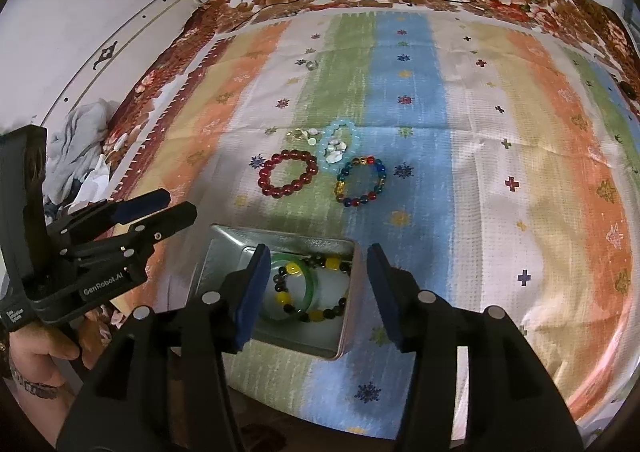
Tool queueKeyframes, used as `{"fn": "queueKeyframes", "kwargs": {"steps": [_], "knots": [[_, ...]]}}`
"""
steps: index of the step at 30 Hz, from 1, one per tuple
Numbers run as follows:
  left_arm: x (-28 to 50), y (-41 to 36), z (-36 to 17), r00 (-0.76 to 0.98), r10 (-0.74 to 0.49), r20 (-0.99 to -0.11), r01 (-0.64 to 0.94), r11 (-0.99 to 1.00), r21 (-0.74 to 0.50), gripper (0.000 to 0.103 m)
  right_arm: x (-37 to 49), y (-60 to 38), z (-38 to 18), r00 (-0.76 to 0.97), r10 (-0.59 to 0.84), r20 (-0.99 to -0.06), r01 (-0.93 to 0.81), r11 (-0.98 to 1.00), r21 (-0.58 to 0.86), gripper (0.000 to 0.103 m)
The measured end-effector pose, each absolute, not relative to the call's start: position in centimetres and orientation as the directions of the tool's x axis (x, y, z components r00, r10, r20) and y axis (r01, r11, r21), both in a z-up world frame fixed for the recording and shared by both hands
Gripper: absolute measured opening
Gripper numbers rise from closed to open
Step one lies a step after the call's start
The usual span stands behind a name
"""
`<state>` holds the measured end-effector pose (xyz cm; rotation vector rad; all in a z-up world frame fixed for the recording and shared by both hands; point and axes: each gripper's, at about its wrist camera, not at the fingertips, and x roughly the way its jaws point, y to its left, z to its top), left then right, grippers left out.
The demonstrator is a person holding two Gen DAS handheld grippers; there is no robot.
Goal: Organize jewelry
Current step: 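Open both tools to drop the bangle and bead bracelet into the tin, then move both open tools back toward the remaining bracelets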
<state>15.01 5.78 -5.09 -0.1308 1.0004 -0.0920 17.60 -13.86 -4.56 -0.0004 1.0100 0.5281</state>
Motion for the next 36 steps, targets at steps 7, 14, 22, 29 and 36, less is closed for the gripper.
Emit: {"fn": "queueKeyframes", "kwargs": {"steps": [7, 14, 22, 29, 36], "knots": [[16.2, 6.3, -5.5, 0.519, -0.114, -0.847, 0.013, 0.992, -0.126, 0.049, 18.9, -13.5, -5.2, 0.411, 0.4, -0.819, -0.417, 0.882, 0.221, 0.052], [17.1, 7.1, -6.2, 0.502, -0.096, -0.86, 0.003, 0.994, -0.109, 0.05, 20.6, -12.7, -6.4, 0.416, 0.339, -0.844, -0.401, 0.901, 0.164, 0.052], [18.8, 7.0, -7.5, 0.473, -0.069, -0.878, 0.012, 0.997, -0.072, 0.057, 21.7, -12.7, -7.5, 0.414, 0.302, -0.859, -0.394, 0.91, 0.13, 0.061], [19.9, 6.5, -8.0, 0.463, -0.061, -0.884, 0.031, 0.998, -0.053, 0.067, 22.5, -13.1, -8.0, 0.409, 0.289, -0.866, -0.392, 0.912, 0.119, 0.064], [21.0, 6.8, -8.8, 0.449, -0.064, -0.891, 0.028, 0.998, -0.058, 0.073, 23.9, -14.0, -8.4, 0.386, 0.314, -0.868, -0.378, 0.912, 0.161, 0.074]]}}
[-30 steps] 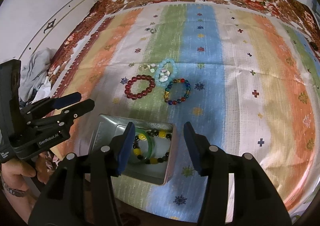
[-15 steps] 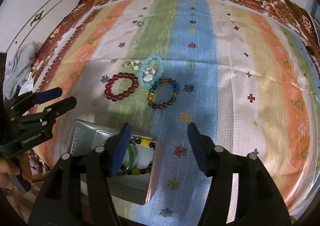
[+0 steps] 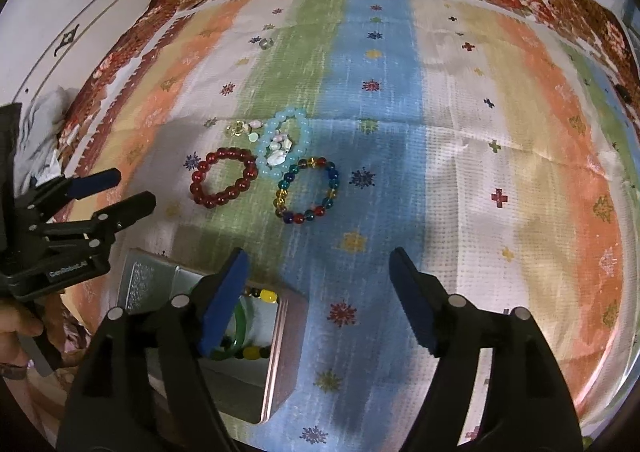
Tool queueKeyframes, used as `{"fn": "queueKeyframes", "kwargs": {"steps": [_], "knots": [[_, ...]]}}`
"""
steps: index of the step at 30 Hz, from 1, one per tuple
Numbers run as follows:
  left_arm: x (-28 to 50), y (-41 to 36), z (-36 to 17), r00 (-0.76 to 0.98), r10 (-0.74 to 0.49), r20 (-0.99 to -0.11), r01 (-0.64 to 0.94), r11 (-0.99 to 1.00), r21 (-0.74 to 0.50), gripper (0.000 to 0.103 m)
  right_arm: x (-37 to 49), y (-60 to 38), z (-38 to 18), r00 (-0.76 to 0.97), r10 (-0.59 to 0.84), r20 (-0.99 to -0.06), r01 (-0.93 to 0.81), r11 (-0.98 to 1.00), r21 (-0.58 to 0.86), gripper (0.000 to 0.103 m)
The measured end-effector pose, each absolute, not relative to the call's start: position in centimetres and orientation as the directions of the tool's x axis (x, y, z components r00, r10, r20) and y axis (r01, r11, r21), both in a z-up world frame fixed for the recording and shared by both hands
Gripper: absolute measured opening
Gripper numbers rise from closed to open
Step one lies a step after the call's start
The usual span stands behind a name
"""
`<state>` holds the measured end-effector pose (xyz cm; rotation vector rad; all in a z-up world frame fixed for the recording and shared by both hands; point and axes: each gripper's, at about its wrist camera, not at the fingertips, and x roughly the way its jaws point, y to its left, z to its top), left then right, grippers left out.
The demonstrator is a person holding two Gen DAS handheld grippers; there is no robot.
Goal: Organize jewelry
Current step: 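Move both open tools back toward the remaining bracelets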
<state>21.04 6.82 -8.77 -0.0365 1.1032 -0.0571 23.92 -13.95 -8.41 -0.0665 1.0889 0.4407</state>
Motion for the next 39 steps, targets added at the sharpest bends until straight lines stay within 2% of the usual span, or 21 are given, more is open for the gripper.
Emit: {"fn": "queueKeyframes", "kwargs": {"steps": [4, 7, 39], "knots": [[21.9, 7.3, -9.9, 0.431, -0.05, -0.901, 0.018, 0.999, -0.047, 0.078, 24.6, -14.0, -8.8, 0.373, 0.324, -0.869, -0.366, 0.913, 0.183, 0.075], [22.3, 7.8, -10.5, 0.417, -0.048, -0.907, 0.012, 0.999, -0.048, 0.079, 25.2, -13.7, -9.0, 0.369, 0.32, -0.873, -0.369, 0.912, 0.179, 0.081], [27.3, 8.7, -15.2, 0.333, -0.004, -0.943, 0.024, 1.0, 0.004, 0.083, 32.3, -13.0, -14.7, 0.286, 0.209, -0.935, -0.295, 0.948, 0.122, 0.083]]}}
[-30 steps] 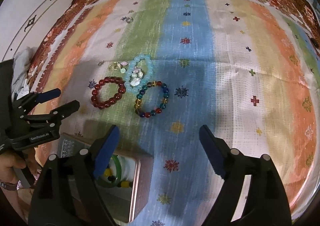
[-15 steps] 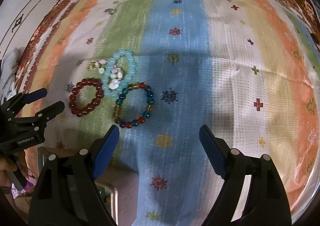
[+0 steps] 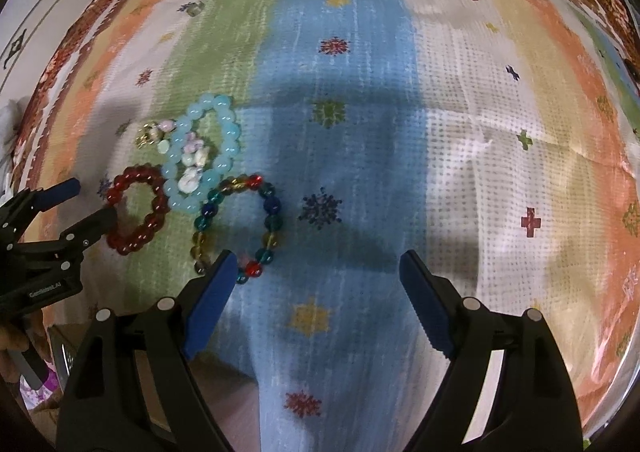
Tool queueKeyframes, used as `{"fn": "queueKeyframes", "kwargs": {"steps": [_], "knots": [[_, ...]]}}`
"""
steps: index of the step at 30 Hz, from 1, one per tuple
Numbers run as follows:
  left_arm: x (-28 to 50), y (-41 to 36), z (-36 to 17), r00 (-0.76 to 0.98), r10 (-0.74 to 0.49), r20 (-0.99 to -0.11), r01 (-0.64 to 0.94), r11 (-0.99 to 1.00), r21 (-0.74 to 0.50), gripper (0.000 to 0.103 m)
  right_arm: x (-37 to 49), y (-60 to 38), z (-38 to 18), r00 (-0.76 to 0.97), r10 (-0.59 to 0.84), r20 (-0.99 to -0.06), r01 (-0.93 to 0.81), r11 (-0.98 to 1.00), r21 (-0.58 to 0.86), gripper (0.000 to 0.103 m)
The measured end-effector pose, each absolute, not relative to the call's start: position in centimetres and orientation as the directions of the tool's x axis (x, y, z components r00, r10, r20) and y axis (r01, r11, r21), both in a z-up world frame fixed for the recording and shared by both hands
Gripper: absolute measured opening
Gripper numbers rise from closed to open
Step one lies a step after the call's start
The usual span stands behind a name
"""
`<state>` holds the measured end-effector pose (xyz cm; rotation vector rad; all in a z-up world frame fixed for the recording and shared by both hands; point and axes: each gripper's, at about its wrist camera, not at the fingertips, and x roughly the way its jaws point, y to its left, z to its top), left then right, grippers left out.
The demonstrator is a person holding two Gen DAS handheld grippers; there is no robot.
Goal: Organize jewelry
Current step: 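Move both open tools back toward the remaining bracelets, then close right tool on multicolour bead bracelet while left tool grasps red bead bracelet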
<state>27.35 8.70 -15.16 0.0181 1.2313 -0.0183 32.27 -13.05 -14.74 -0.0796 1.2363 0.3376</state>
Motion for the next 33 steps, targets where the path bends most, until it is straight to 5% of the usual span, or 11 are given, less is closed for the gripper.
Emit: {"fn": "queueKeyframes", "kwargs": {"steps": [13, 16, 18, 21, 25, 26, 28, 33], "knots": [[28.4, 8.2, -16.6, 0.312, 0.01, -0.95, 0.081, 0.996, 0.037, 0.092, 33.7, -11.0, -16.2, 0.297, 0.153, -0.943, -0.336, 0.941, 0.047, 0.09], [28.2, 8.1, -16.6, 0.315, 0.02, -0.949, 0.093, 0.994, 0.052, 0.09, 33.8, -10.9, -15.9, 0.302, 0.154, -0.941, -0.337, 0.941, 0.046, 0.08], [28.2, 7.9, -16.5, 0.311, 0.014, -0.95, 0.102, 0.994, 0.048, 0.086, 33.7, -10.8, -15.6, 0.309, 0.163, -0.937, -0.346, 0.937, 0.049, 0.059], [28.0, 7.3, -16.3, 0.311, 0.018, -0.95, 0.123, 0.991, 0.059, 0.071, 33.0, -10.8, -15.1, 0.297, 0.199, -0.934, -0.374, 0.924, 0.078, 0.039], [27.6, 6.3, -16.1, 0.319, 0.039, -0.947, 0.154, 0.984, 0.092, 0.052, 32.9, -10.8, -15.3, 0.288, 0.221, -0.932, -0.372, 0.922, 0.104, 0.028], [27.5, 6.1, -16.2, 0.322, 0.042, -0.946, 0.16, 0.982, 0.098, 0.045, 32.8, -10.7, -15.3, 0.28, 0.232, -0.931, -0.368, 0.922, 0.119, 0.016], [27.4, 5.7, -16.0, 0.314, -0.012, -0.949, 0.183, 0.982, 0.048, 0.013, 32.8, -10.9, -15.4, 0.251, 0.27, -0.93, -0.366, 0.915, 0.167, 0.011], [27.4, 5.3, -16.0, 0.307, -0.006, -0.952, 0.188, 0.981, 0.054, 0.012, 32.6, -10.5, -15.3, 0.244, 0.281, -0.928, -0.387, 0.906, 0.173, 0.011]]}}
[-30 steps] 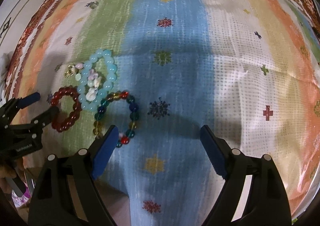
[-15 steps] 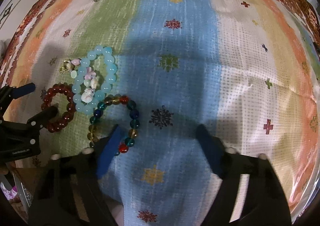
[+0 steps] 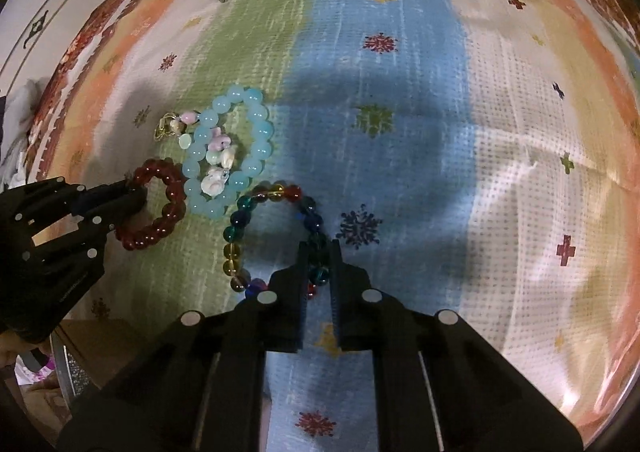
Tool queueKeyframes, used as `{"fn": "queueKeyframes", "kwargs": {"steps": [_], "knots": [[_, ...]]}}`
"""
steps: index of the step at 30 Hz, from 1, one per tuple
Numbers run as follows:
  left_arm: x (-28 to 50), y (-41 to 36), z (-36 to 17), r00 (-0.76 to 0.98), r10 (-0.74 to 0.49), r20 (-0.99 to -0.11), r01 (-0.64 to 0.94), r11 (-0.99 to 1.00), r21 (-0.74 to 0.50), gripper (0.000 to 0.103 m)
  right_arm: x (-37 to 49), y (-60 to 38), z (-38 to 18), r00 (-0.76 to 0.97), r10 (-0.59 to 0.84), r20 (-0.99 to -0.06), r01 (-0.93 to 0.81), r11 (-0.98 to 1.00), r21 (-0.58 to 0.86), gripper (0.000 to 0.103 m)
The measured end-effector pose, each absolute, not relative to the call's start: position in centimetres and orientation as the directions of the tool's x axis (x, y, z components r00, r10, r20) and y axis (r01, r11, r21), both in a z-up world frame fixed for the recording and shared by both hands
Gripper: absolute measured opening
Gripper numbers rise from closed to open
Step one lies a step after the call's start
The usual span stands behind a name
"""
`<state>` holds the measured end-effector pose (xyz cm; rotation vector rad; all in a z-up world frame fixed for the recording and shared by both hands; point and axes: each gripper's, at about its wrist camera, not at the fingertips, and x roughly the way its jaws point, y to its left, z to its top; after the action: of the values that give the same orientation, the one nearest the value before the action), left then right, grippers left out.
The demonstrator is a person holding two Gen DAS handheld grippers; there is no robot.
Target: Organize jewelry
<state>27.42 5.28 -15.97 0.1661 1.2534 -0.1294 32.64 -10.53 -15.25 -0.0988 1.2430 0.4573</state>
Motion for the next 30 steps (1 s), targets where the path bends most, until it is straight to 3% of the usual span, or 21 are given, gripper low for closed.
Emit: {"fn": "queueKeyframes", "kwargs": {"steps": [11, 30], "knots": [[27.6, 7.8, -13.7, 0.344, -0.15, -0.927, 0.097, 0.988, -0.123, 0.013, 32.1, -11.4, -13.5, 0.272, 0.306, -0.912, -0.397, 0.899, 0.184, 0.011], [26.4, 6.7, -6.6, 0.511, -0.171, -0.842, 0.099, 0.985, -0.14, 0.013, 29.0, -10.0, -6.9, 0.37, 0.385, -0.845, -0.453, 0.869, 0.198, 0.011]]}}
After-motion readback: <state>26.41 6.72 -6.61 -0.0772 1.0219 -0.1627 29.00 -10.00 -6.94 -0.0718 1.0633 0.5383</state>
